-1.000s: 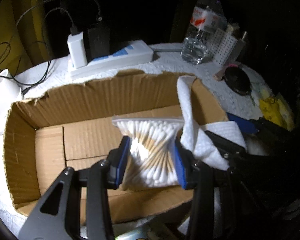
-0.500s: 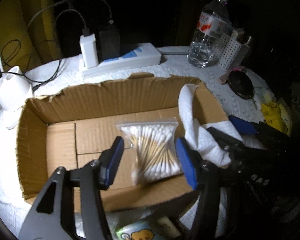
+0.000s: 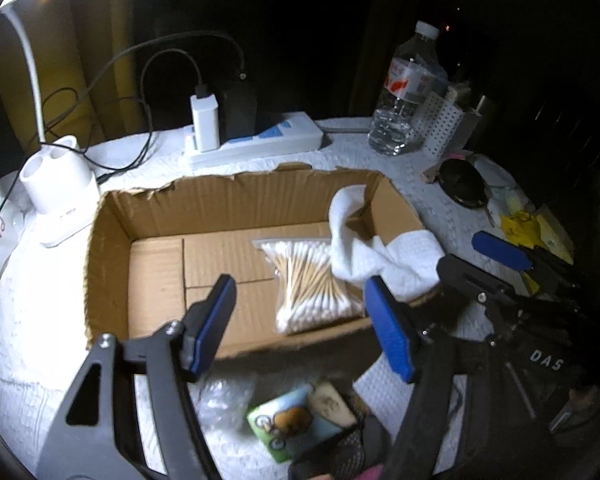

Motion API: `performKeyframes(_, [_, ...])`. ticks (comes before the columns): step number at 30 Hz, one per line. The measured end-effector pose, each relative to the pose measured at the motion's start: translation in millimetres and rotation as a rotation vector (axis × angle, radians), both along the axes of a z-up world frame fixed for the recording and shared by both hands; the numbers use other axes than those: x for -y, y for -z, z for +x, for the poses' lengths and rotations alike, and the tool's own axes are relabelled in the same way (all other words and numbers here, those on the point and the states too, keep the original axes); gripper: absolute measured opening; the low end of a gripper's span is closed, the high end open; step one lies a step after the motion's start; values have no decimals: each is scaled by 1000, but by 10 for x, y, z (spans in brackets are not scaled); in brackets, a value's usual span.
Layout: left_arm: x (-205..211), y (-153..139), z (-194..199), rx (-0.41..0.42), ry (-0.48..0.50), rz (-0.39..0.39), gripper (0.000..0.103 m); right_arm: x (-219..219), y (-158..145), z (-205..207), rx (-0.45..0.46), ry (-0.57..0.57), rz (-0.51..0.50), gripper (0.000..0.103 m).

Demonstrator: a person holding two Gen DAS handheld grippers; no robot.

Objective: Organize soft objects
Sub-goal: 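Lower the swab bag into the box with the left tool while the right tool releases the towel inside, then grasp a second white paper towel with the right tool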

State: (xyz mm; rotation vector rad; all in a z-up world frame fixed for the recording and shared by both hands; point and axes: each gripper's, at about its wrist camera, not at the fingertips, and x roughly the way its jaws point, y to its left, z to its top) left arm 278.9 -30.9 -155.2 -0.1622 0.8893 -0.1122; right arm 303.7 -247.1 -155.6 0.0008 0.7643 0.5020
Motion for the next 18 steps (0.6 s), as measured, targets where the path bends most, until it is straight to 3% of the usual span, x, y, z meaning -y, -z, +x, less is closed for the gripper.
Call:
performKeyframes(10, [-59,-153,-385,57,-7,-12,69,-82,-156,-395,36,-34,4,69])
performKeyframes(18, [-114,-59,-652,53,-6,-21,72,-95,28,-565,-1,-39,-18,69])
